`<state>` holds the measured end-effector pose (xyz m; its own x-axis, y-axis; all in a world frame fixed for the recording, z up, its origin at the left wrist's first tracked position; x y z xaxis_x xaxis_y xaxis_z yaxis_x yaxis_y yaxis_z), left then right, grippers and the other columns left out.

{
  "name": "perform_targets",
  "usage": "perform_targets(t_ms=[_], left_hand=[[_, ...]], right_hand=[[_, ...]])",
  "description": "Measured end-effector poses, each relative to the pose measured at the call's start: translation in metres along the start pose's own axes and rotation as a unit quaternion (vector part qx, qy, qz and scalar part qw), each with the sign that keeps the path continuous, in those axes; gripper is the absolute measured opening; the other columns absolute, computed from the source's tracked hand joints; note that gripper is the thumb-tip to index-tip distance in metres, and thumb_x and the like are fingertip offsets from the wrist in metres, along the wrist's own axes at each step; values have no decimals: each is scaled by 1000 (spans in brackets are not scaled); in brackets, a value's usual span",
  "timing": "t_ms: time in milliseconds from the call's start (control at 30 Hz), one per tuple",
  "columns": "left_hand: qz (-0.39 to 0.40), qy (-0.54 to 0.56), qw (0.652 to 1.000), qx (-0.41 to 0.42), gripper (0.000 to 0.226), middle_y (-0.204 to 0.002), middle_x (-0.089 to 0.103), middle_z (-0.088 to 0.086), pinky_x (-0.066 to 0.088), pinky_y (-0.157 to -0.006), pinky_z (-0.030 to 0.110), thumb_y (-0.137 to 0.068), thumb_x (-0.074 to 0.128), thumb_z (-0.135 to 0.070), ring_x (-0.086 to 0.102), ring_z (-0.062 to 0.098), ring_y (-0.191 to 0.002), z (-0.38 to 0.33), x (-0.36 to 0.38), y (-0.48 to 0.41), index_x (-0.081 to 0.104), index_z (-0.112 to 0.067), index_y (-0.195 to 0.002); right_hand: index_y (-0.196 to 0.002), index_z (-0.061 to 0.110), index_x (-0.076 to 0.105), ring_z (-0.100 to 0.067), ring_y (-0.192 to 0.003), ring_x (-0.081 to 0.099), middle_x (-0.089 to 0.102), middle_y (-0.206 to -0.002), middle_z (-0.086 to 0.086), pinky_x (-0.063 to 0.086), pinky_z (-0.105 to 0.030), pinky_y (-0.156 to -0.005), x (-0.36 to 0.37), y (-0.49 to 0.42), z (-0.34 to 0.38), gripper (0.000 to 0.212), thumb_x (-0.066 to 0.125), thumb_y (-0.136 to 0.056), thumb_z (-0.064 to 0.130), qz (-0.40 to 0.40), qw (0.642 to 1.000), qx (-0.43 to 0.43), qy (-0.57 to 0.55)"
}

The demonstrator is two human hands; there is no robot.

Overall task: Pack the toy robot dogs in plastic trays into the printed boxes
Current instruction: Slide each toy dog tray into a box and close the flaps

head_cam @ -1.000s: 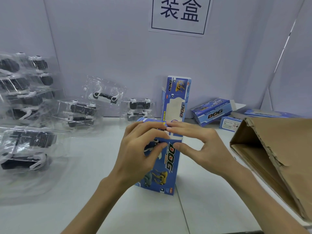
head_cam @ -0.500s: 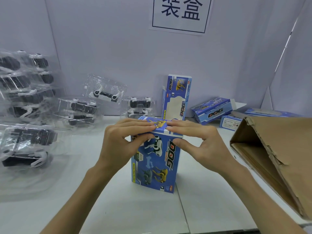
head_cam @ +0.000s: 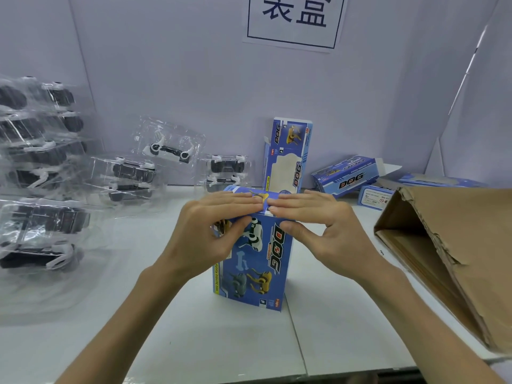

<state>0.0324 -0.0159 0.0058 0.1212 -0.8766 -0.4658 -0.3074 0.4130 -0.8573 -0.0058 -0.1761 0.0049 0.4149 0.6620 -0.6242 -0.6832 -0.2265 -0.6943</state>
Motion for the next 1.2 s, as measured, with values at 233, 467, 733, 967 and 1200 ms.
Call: perform_targets(t_ms=[233,467,733,967,1200], left_hand=[[-11,15,1000,-11,23,-107,76,1,57,-94,33,-85,68,-3,72,12,-105,3,-2,-3,78,-7,-104],[-13,-7,1000,-13,25,-101,77,4,57,-86,18,-81,74,11,73,15,-99,4,-4,-6,79,-5,-101],[7,50,983,-175,82,-150,45,-15,35,-108,14,-71,80,-43,41,-5,-135,43,0,13,47,-31,-145],[-7,218,957,-190,30,-143,51,-22,60,-84,32,-85,63,-59,44,13,-139,40,13,25,69,-45,-111],[-60,235,951,-191,21,-119,69,-10,59,-88,43,-90,61,-36,55,25,-128,40,10,23,80,-28,-96]], right_hand=[[-118,38,65,8,-126,52,64,-122,26,43,-20,-105,3,6,-7,28,66,-91,32,-18,997,36,-63],[-110,20,76,2,-119,60,72,-114,14,44,-27,-104,3,8,0,23,72,-88,16,-98,995,7,-24],[-105,21,74,-1,-126,55,71,-121,9,52,-45,-101,2,5,-24,22,65,-92,6,-55,973,114,-193],[-107,31,71,2,-132,47,65,-123,26,57,-25,-88,7,4,-22,20,64,-95,18,-9,974,118,-192],[-108,37,69,3,-122,55,68,-108,32,45,-17,-100,8,5,-12,24,65,-85,29,-82,985,67,-137]])
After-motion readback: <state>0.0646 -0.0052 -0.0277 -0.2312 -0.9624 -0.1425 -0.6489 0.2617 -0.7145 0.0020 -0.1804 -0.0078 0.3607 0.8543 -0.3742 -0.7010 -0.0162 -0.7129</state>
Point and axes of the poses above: each hand's wrist, its own y-axis away from the middle knuckle, its own x-axis out of the palm, z = x × y, the point moved 9 cm from there along -y, towards the middle knuckle
